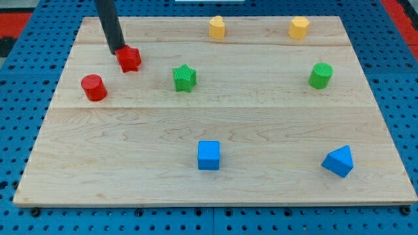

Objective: Push the red circle to the center left of the board

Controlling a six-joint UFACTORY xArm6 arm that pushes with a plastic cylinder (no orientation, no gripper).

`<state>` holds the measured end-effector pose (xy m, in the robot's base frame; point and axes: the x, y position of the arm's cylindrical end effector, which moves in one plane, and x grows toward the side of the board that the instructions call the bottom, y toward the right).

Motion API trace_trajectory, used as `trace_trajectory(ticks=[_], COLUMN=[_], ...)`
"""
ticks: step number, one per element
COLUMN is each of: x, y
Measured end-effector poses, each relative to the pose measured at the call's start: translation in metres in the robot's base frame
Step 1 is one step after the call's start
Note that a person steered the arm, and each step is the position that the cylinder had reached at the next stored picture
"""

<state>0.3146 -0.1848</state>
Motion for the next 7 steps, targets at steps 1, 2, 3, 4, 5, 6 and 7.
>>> trace_trajectory(ticks=[1, 2, 3, 4, 5, 6, 7], x=[0.026, 0.054, 0.073, 0.061, 0.018, -0.024, -0.034], y=[0.003, 0.008, -0.001, -0.078, -0.083, -0.041, 0.025])
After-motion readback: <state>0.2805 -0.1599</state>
